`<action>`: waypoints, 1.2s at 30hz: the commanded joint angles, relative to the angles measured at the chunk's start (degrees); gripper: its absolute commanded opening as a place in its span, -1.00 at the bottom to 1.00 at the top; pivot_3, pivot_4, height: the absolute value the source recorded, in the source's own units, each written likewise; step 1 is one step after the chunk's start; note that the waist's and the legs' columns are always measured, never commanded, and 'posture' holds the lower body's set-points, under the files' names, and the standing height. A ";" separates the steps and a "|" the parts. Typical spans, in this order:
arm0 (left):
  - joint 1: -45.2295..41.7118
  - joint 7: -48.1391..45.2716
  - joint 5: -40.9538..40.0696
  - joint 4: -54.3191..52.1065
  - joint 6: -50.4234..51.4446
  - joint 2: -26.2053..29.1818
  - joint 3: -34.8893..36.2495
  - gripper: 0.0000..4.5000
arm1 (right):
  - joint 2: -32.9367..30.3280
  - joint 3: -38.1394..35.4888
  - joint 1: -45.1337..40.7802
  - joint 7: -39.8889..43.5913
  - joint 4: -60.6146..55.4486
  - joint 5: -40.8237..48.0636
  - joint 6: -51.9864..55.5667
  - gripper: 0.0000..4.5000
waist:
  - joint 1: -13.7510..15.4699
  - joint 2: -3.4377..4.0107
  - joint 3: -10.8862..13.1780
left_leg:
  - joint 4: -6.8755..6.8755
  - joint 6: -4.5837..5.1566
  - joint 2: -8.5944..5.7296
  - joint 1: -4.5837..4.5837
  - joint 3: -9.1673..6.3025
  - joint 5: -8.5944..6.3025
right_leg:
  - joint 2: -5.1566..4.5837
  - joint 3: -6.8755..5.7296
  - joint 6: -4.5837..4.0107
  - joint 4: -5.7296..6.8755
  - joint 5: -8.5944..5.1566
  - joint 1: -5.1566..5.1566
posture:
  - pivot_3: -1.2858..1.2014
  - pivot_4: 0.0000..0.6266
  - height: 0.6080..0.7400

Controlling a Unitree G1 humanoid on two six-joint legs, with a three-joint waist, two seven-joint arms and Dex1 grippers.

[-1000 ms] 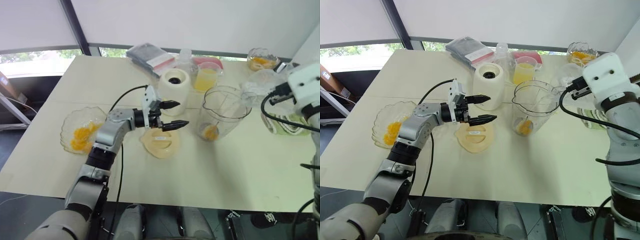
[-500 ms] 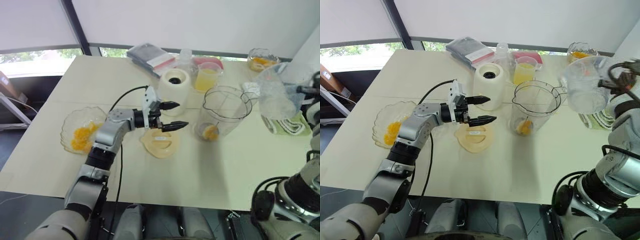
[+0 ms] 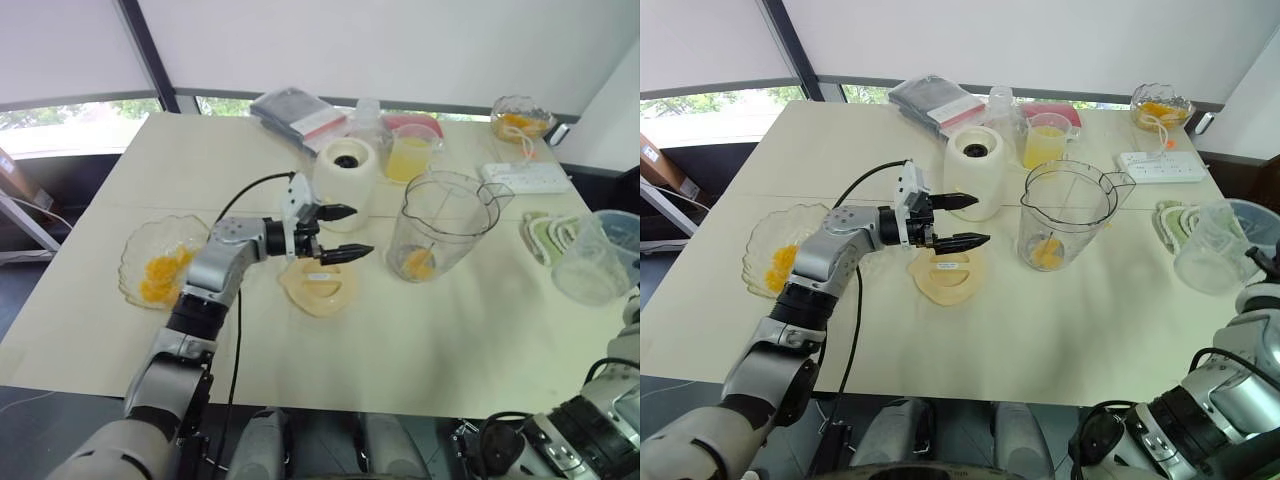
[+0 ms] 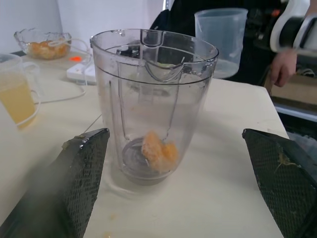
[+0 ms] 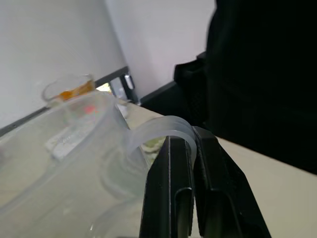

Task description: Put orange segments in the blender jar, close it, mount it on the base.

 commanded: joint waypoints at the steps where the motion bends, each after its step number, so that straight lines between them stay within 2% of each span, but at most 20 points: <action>1: 0.10 0.07 -0.23 -3.36 0.48 1.12 0.16 1.00 | 0.47 0.62 1.63 -0.71 4.25 3.53 -9.34 -0.98 | -0.10 0.04 -0.01 | 0.00 0.00 0.00 0.00 0.00 0.00 | 0.01 0.00 0.00 0.01 0.00 0.00 | 0.03 -0.52 1.00; 8: 1.40 0.70 -0.55 -5.96 1.74 2.53 0.28 1.00 | 0.86 4.28 5.62 -0.94 15.53 6.98 -23.44 -0.98 | -0.91 0.07 -0.02 | 0.00 0.00 0.02 0.00 0.00 0.00 | 0.00 0.02 0.00 0.02 0.00 0.00 | 0.03 -0.52 1.00; 16: 2.60 1.38 -0.77 -8.32 3.24 3.63 0.36 1.00 | -2.86 7.56 6.10 -2.54 25.95 9.38 -33.45 -0.98 | -1.35 0.08 -0.01 | 0.00 0.00 0.02 0.02 0.01 0.00 | -0.01 0.06 -0.01 0.02 -0.01 0.00 | 0.03 -0.52 1.00; 33: 3.04 1.47 -0.36 -9.52 3.61 4.16 -0.43 1.00 | -6.98 12.05 8.21 -4.59 36.92 13.29 -40.99 -0.98 | -1.33 0.08 0.00 | 0.00 0.00 0.02 0.02 0.03 0.00 | 0.00 0.10 -0.01 0.01 -0.01 0.02 | 0.03 -0.52 1.00; 36: 2.99 1.72 -0.36 -9.39 3.32 3.86 -0.73 1.00 | -7.41 13.16 9.58 -4.25 36.21 13.67 -40.67 -0.60 | -1.31 0.07 0.00 | 0.00 0.00 0.02 0.02 0.03 0.00 | 0.00 0.10 -0.01 0.00 -0.02 0.02 | 0.03 -0.52 1.00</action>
